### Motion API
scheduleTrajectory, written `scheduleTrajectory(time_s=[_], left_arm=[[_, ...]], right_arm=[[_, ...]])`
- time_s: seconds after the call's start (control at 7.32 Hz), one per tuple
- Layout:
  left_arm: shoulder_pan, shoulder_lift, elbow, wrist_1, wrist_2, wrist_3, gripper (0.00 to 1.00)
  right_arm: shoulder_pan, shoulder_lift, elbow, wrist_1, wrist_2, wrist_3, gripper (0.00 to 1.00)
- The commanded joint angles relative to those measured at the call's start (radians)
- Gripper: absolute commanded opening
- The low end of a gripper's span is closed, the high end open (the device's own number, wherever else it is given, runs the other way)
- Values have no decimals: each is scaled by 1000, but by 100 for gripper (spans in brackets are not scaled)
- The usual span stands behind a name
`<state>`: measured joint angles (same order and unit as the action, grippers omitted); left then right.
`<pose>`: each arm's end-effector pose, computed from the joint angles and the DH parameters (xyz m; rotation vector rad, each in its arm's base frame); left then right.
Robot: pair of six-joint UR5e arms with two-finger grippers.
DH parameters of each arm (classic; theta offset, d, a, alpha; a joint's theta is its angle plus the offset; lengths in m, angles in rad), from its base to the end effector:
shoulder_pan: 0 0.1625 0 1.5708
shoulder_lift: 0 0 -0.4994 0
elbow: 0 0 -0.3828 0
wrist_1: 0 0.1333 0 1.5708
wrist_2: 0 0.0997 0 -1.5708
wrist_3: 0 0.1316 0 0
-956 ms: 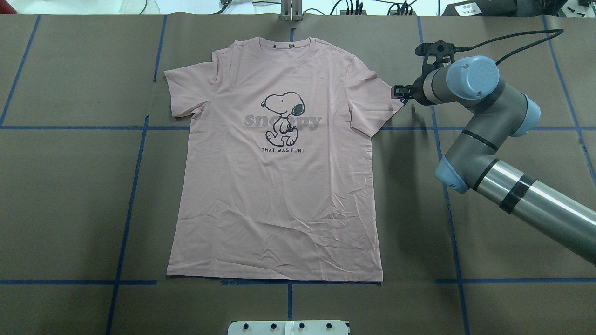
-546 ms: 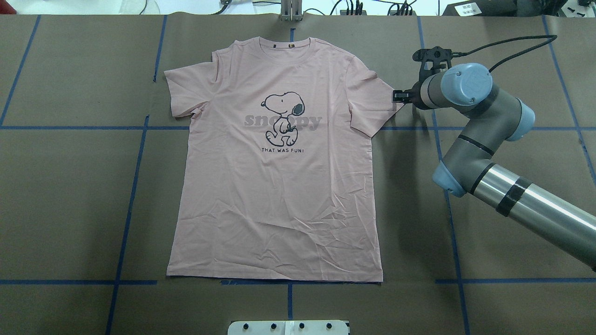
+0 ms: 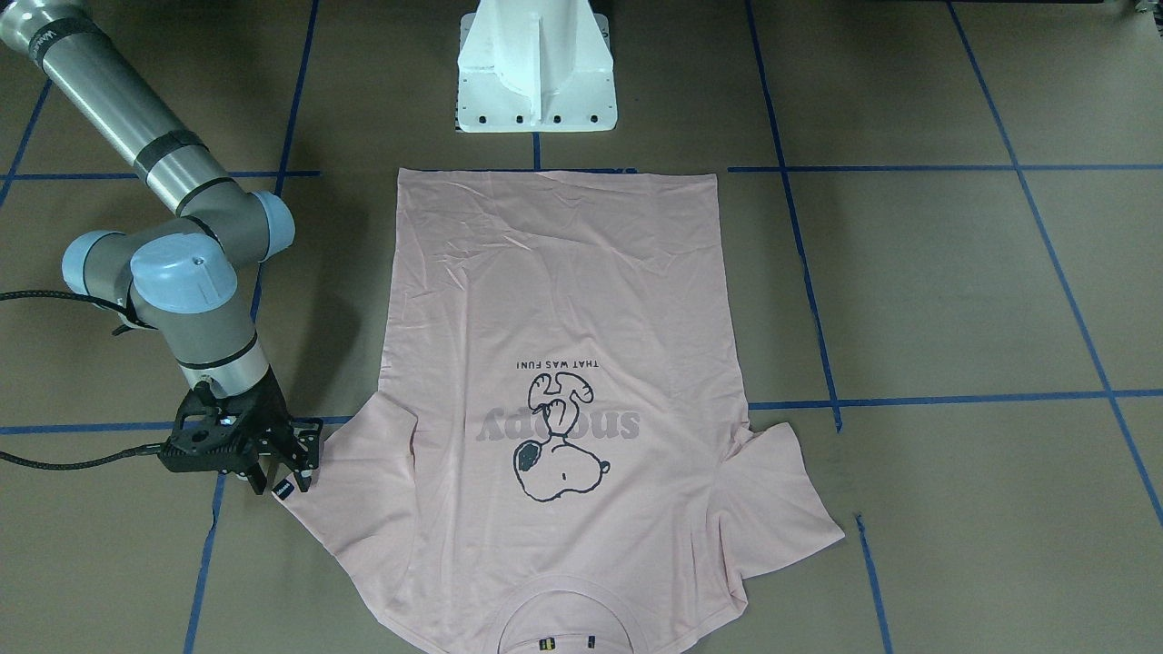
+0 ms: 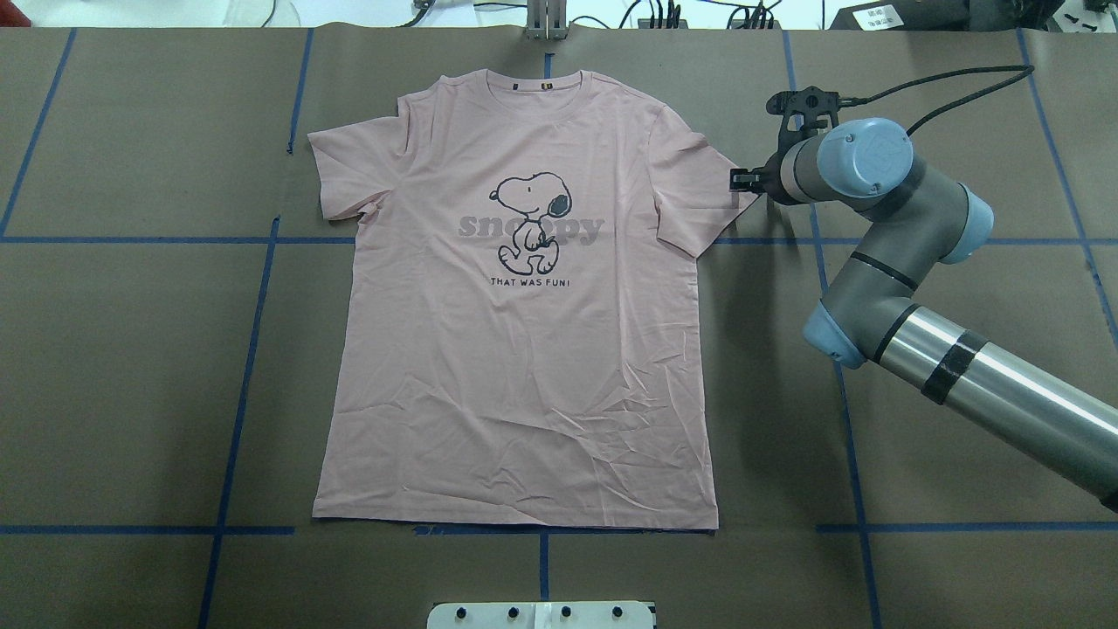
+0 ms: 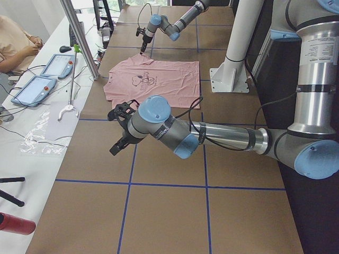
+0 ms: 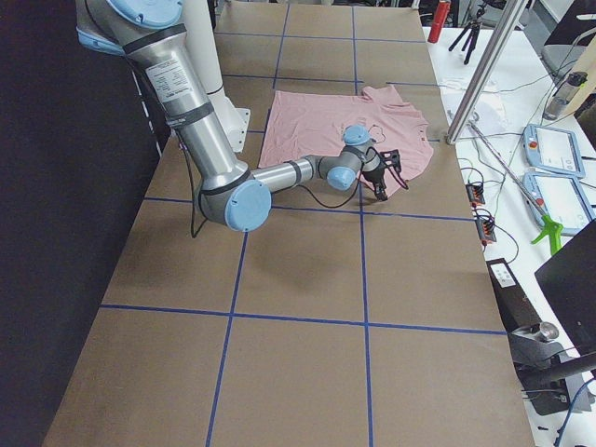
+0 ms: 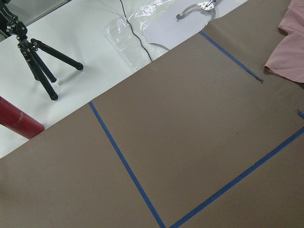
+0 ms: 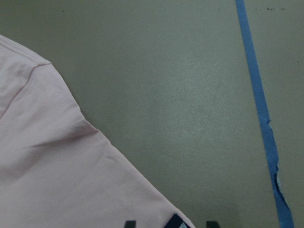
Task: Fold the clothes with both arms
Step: 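Move the right gripper toward the sleeve nearest it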
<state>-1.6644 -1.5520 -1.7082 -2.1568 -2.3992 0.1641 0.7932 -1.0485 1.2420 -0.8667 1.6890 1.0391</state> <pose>-0.0833 -0.4987 0.6197 0.7611 0.7026 0.3556 -0.4697 -0.6450 0.5252 0.4653 -0.7758 0.1904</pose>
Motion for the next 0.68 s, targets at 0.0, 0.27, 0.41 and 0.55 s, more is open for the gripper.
scheduleTrajectory(time_s=[0.0, 0.27, 0.41, 0.55], left_arm=[[0, 1, -1, 0, 0, 2, 100], [0, 1, -1, 0, 0, 2, 100], [0, 1, -1, 0, 0, 2, 100], [2, 1, -1, 0, 0, 2, 100]], right_arm=[[0, 5, -10, 0, 0, -1, 57], [-2, 5, -12, -2, -2, -1, 53], [-3, 4, -15, -2, -18, -1, 45], [-3, 5, -16, -2, -20, 2, 10]])
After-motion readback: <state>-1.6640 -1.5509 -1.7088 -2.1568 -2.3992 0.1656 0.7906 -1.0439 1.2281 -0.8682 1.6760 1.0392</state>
